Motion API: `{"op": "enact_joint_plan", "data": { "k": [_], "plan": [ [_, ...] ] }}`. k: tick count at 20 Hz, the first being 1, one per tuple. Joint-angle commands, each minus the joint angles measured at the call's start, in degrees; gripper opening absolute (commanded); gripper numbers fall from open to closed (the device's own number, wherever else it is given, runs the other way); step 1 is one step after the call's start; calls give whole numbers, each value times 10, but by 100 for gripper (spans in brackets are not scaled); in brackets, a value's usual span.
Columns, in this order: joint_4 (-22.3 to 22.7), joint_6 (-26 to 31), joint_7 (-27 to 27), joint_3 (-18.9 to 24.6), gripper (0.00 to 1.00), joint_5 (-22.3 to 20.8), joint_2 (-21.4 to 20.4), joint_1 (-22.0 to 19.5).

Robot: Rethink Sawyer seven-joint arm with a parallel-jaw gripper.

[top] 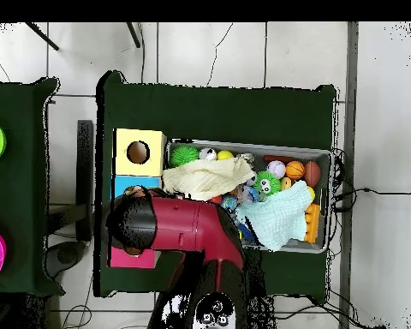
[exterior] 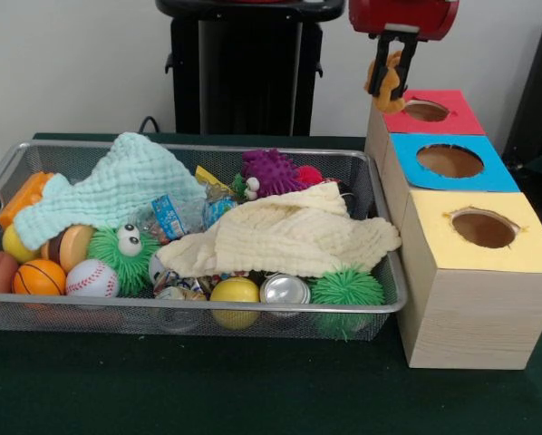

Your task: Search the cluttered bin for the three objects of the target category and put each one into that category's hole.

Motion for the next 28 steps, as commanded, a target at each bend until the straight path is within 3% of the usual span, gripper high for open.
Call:
{"op": "enact_joint_plan", "data": {
  "k": [1, 11, 28],
  "plan": [
    [60, -40, 158, -2, 0, 16, 26, 13],
    [69, -52, 184, -17, 0, 22, 36, 49],
    [93, -71, 173, -10, 0, 23, 31, 51]
  ]
}}
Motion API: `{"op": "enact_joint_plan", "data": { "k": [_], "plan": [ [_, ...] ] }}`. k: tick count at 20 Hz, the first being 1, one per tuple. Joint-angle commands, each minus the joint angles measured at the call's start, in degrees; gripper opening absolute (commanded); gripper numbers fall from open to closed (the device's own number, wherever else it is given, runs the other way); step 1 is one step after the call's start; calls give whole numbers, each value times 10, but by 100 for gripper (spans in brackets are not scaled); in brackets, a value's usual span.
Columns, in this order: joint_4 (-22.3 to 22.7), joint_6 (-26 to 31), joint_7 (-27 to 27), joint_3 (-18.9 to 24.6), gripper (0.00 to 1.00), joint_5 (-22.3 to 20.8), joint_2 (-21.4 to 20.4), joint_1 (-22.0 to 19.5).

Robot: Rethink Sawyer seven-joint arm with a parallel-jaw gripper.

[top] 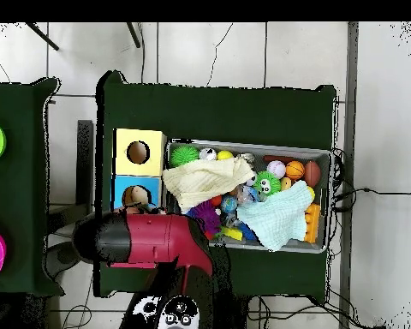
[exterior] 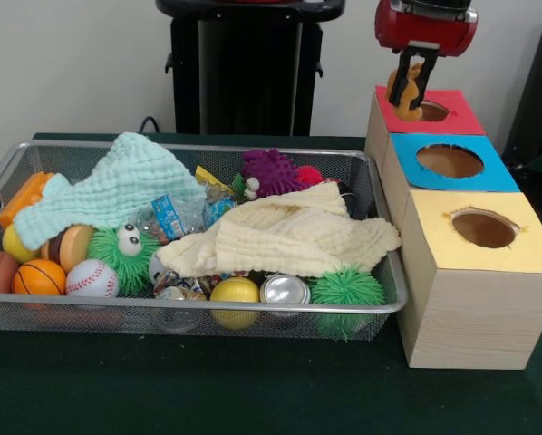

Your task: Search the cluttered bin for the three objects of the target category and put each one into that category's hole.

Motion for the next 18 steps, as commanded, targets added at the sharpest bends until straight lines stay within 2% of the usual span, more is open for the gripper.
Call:
{"op": "enact_joint_plan", "data": {
  "k": [1, 8, 18],
  "plan": [
    [67, -35, 134, 9, 0, 19, 5, -9],
    [127, -63, 125, -2, 0, 3, -23, -7],
    [199, -113, 99, 14, 0, -3, -45, -32]
  ]
}}
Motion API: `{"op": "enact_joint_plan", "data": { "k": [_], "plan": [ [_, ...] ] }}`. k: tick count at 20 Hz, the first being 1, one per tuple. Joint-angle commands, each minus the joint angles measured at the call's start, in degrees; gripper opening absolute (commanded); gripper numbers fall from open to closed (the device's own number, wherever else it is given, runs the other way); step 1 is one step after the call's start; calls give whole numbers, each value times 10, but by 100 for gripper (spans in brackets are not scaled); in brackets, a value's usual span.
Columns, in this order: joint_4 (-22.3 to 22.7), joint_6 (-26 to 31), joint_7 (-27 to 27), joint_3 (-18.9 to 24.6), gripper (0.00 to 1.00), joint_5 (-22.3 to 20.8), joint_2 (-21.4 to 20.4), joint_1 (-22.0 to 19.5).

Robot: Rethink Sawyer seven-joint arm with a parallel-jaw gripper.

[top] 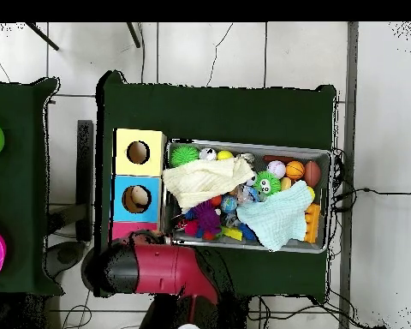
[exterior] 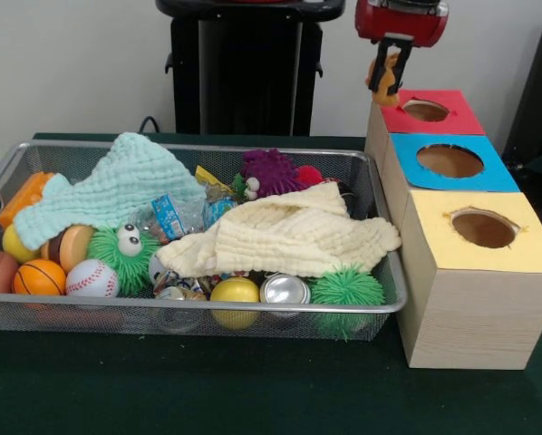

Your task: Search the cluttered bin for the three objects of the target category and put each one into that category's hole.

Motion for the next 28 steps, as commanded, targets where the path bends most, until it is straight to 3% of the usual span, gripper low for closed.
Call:
{"op": "enact_joint_plan", "data": {
  "k": [1, 8, 28],
  "plan": [
    [92, -61, 97, 14, 0, -6, -14, -29],
    [114, -86, 97, 16, 0, -11, -13, -29],
    [92, -20, 151, -1, 0, 40, -32, 60]
  ]
}}
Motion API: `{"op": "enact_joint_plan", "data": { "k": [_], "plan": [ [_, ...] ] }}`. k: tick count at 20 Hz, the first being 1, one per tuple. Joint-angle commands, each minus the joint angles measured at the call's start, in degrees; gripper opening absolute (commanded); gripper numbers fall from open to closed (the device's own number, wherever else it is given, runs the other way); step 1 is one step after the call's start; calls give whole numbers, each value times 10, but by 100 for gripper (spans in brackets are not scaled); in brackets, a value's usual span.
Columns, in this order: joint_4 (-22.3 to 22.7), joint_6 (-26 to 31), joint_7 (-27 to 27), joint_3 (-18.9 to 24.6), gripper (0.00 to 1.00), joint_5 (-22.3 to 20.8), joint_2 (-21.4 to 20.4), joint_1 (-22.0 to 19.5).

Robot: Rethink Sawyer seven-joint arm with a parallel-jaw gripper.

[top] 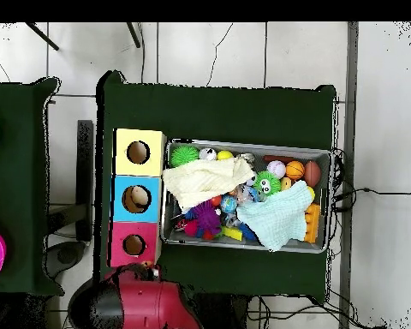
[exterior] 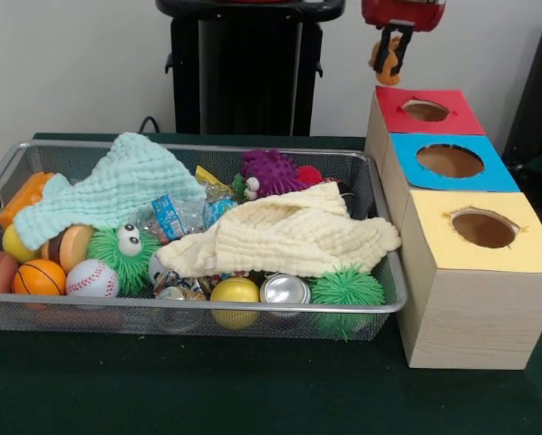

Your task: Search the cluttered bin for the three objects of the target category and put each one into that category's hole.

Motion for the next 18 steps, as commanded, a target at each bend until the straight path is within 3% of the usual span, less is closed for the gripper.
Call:
{"op": "enact_joint_plan", "data": {
  "k": [1, 18],
  "plan": [
    [-7, 31, 152, -2, 0, 37, -4, 13],
    [-17, 0, 152, -11, 0, 61, 40, 35]
  ]
}}
